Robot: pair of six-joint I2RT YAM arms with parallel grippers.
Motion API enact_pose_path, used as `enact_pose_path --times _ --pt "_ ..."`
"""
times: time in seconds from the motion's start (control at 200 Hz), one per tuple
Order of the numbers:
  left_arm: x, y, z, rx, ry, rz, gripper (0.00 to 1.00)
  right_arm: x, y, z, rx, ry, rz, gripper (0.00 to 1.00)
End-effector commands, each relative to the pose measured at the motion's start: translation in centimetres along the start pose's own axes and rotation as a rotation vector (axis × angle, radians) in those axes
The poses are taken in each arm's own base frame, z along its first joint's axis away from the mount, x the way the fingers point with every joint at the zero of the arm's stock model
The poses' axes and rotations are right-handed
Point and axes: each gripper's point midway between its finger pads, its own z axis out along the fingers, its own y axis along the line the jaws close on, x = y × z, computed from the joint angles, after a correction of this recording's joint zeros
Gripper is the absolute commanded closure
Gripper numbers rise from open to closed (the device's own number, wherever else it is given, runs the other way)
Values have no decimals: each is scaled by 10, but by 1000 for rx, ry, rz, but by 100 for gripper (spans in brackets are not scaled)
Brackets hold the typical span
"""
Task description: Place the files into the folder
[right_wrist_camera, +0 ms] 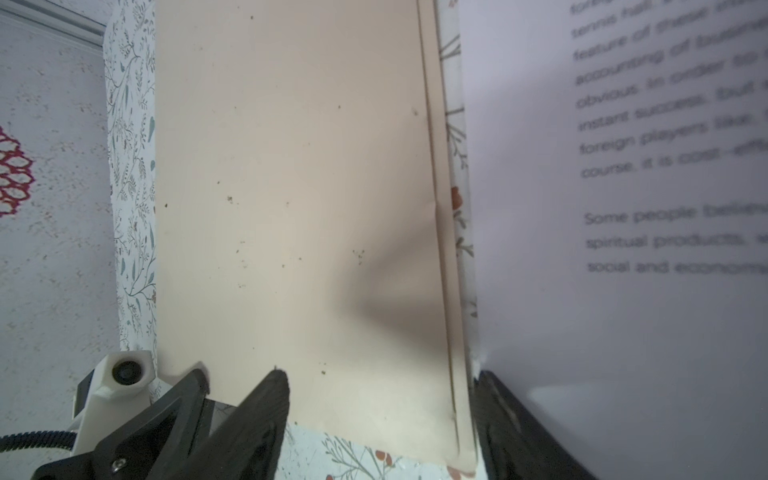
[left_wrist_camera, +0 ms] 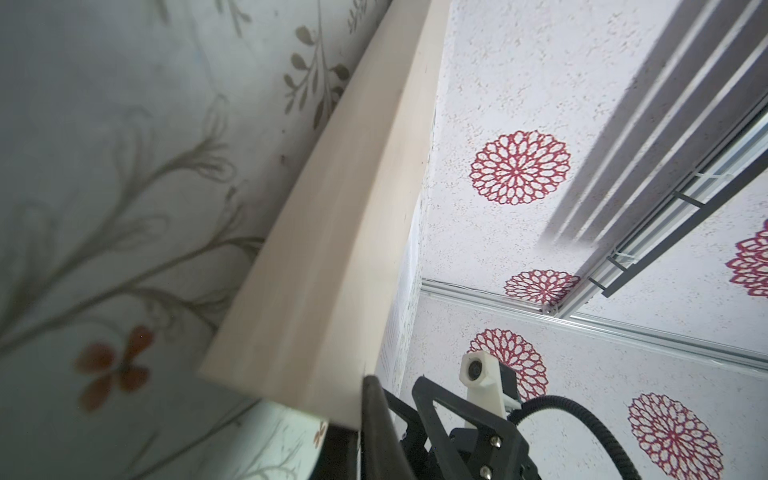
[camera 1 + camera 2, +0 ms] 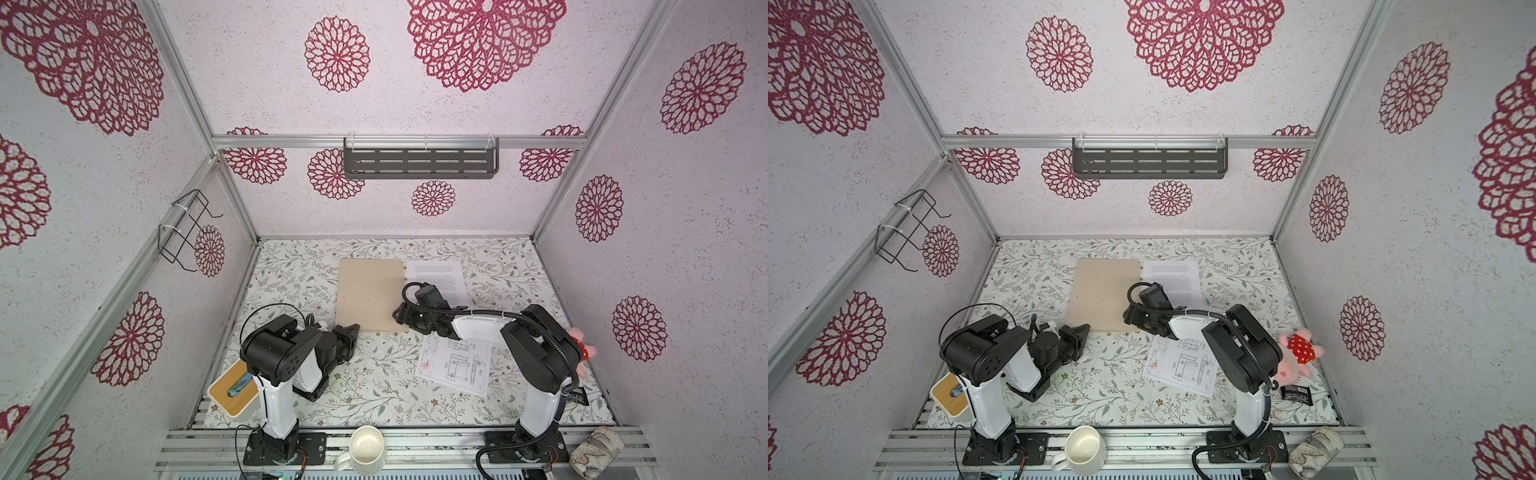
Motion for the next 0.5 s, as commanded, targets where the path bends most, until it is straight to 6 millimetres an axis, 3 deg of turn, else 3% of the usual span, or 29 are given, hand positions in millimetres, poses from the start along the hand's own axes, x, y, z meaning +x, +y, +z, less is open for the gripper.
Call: enact_pose_path --times 0.0,0.255,0.495 --pt "-2 -14 -3 53 -21 -12 100 -14 18 -20 -68 -51 10 27" --pt "0 -30 -5 90 -16 -8 100 -19 27 -27 -139 -66 2 27" --pt "2 -40 -6 126 -10 -18 100 -19 24 -25 -152 -62 29 27"
